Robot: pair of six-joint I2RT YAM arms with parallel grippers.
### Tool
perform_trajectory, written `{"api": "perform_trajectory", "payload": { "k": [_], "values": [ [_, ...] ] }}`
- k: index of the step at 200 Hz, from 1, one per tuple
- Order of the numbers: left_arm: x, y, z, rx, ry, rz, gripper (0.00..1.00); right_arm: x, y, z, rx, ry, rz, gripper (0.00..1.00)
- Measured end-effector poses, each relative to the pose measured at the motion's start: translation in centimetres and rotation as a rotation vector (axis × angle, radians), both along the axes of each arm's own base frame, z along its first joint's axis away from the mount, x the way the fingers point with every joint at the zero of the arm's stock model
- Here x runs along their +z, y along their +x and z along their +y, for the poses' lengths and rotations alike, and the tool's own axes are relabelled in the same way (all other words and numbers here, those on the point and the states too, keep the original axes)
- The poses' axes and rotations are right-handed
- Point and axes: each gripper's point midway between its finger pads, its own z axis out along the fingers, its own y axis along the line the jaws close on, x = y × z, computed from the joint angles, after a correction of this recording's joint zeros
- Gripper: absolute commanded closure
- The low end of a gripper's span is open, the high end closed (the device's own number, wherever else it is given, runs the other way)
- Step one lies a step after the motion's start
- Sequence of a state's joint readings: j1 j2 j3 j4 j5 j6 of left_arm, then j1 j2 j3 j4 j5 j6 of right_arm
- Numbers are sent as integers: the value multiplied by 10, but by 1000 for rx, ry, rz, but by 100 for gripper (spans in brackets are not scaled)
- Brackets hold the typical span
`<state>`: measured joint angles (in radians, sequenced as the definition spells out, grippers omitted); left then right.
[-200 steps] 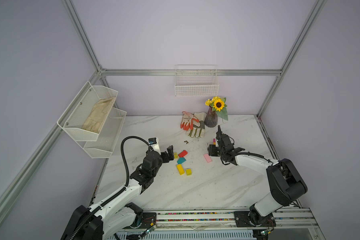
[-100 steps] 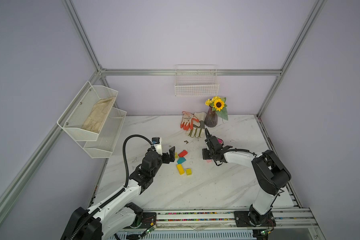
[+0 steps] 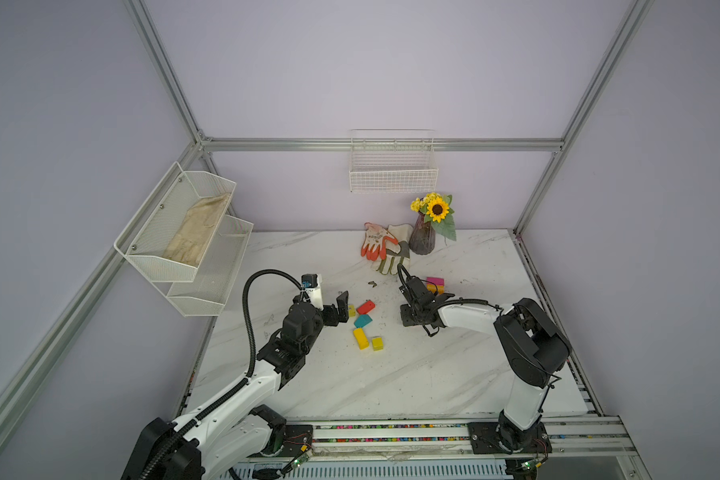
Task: Build the wood block tower
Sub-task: 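Lower the right gripper onto the pink block and close on it, then lift the pink block with the right gripper and carry it over the stack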
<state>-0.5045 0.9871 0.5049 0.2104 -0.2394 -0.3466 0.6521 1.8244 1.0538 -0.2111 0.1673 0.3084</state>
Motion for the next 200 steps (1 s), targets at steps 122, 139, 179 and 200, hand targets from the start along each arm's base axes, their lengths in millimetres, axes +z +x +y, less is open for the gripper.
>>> {"api": "perform_trajectory", "payload": {
  "k": [122, 139, 179, 200],
  "values": [
    [-3, -1, 0, -1, 7, 13, 1, -1, 0, -4, -16, -14, -1, 75],
    [-3, -1, 0, -1, 5, 11, 0, 0, 1, -5, -25, -14, -4, 78],
    [0, -2, -1, -9, 0, 6, 0, 44, 6, -6, -50, 37, -97, 83],
    [5, -4, -1, -13, -9, -6, 0, 88, 10, -9, -81, 93, -193, 84]
  ]
}}
